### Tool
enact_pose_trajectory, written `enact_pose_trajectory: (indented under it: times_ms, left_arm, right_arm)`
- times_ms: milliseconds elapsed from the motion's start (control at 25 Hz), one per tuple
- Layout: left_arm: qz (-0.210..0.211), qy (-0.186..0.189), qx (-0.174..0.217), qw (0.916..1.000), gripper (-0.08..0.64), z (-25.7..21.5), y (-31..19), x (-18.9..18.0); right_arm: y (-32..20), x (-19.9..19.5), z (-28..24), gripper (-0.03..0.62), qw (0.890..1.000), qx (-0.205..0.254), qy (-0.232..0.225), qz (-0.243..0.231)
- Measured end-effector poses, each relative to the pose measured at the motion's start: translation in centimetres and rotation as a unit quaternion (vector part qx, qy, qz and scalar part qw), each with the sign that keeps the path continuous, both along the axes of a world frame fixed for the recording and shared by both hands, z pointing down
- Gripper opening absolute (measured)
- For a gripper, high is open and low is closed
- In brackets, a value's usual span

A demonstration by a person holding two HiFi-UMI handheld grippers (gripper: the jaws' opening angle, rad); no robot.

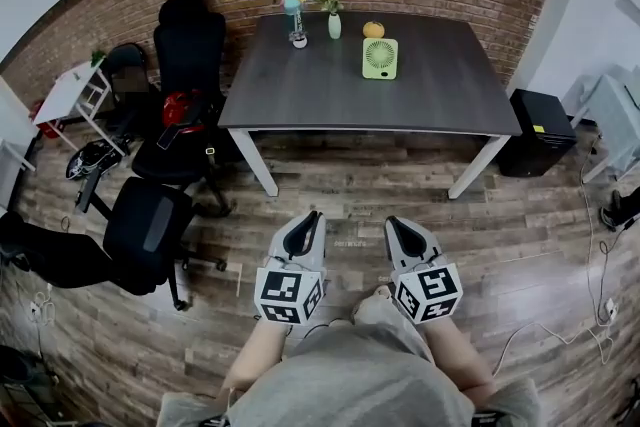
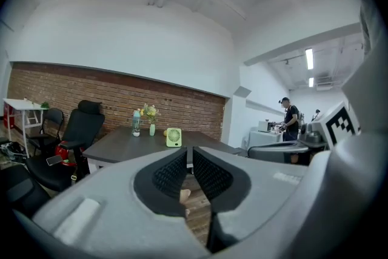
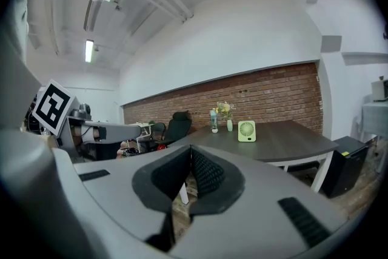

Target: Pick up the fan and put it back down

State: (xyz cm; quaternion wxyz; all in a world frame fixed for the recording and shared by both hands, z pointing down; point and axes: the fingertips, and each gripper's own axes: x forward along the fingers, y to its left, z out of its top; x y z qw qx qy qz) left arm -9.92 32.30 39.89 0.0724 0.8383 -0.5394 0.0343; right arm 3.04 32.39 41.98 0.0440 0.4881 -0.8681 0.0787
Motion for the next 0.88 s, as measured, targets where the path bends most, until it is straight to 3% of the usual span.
enact_pose_trajectory:
  times_ms: [120, 440, 600, 880]
  left_arm:
    - [0.004, 0.007, -0.004, 1.0, 0.029, 0.3, 0.1, -0.2]
    - [0.021, 0.0, -0.019, 0.9996, 0.145, 1.8, -0.7, 0.1]
    - [0.023, -0.01, -0.017, 0.9995, 0.194, 2.1, -2.4, 1.0]
    - [0.017, -0.015, -0.008, 0.9997, 0.202, 1.8, -7.4, 1.6]
  right_arm:
    - [0.2, 0.0, 0.5, 0.049, 1.0, -0.008, -0.001, 0.001]
    - [-0.4, 0.6, 1.9, 0.141, 0.999, -0.027, 0.0, 0.019]
    - [-2.4, 1.6, 2.1, 0.189, 0.999, -0.027, -0.001, 0.023]
    - [-8.0, 2.0, 2.1, 0.219, 1.0, -0.019, 0.004, 0.013]
